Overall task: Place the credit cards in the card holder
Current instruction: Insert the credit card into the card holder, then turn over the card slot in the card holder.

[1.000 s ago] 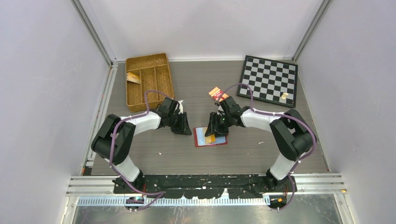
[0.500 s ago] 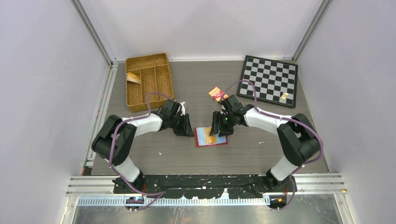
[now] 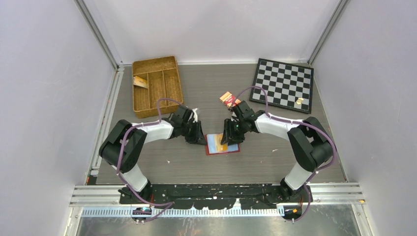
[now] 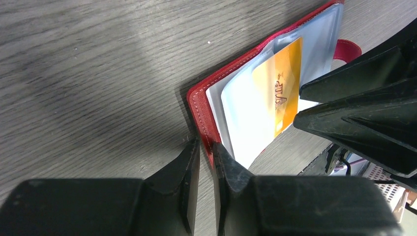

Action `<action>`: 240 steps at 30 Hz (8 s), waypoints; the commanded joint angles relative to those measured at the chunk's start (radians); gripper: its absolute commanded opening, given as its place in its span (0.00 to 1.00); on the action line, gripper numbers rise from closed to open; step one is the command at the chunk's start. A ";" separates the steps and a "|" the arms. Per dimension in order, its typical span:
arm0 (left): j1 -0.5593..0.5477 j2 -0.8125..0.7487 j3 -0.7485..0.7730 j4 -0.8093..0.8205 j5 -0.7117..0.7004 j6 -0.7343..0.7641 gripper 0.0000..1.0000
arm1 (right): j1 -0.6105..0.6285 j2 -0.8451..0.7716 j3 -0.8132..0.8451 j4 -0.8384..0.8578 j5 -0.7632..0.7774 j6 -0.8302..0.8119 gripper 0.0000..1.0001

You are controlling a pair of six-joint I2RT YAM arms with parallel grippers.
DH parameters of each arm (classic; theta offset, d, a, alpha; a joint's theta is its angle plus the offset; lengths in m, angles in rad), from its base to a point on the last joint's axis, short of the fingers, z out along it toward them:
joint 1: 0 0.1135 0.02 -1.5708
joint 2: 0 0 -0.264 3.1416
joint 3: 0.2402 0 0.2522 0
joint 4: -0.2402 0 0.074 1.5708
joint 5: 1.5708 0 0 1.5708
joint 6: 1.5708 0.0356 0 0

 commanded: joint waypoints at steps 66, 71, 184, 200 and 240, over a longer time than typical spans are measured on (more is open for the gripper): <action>-0.021 0.033 0.005 0.004 -0.036 0.009 0.03 | 0.090 0.087 0.139 0.027 0.070 0.058 0.45; -0.021 0.030 0.005 -0.005 -0.047 0.017 0.03 | 0.091 0.058 0.147 -0.063 0.212 0.043 0.45; -0.020 0.054 0.017 -0.022 -0.063 0.040 0.00 | 0.003 -0.067 0.057 0.018 0.024 0.098 0.51; -0.021 0.054 0.016 -0.022 -0.062 0.040 0.00 | 0.006 -0.086 0.042 0.069 -0.003 0.126 0.54; -0.020 -0.131 0.064 -0.186 -0.182 0.114 0.29 | -0.004 -0.180 0.080 -0.223 0.363 0.002 0.56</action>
